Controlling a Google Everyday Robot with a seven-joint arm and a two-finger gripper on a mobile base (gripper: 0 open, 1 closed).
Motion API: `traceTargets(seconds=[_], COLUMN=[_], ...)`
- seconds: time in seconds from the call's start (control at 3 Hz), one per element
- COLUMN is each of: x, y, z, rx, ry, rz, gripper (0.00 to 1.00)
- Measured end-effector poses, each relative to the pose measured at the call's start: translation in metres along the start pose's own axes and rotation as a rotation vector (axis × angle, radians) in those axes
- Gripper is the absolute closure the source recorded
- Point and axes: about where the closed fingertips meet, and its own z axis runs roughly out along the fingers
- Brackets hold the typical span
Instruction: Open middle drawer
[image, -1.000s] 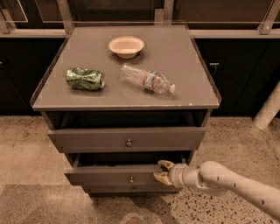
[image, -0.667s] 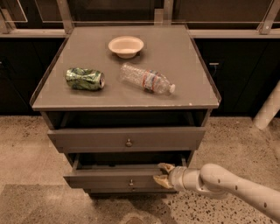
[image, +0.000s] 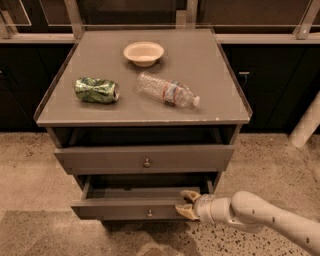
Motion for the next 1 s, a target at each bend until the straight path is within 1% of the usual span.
traceTargets(seconds=[0.33, 0.67, 1.0], x=[-0.004, 0.004, 0.001], y=[0.001, 0.010, 0.011], z=[-0.003, -0.008, -0.010], rx=[0.000, -0.011, -0.012], ry=[0.000, 0.006, 0.006], rz=[0.000, 0.025, 0.026], gripper=[1.00, 1.00, 1.00])
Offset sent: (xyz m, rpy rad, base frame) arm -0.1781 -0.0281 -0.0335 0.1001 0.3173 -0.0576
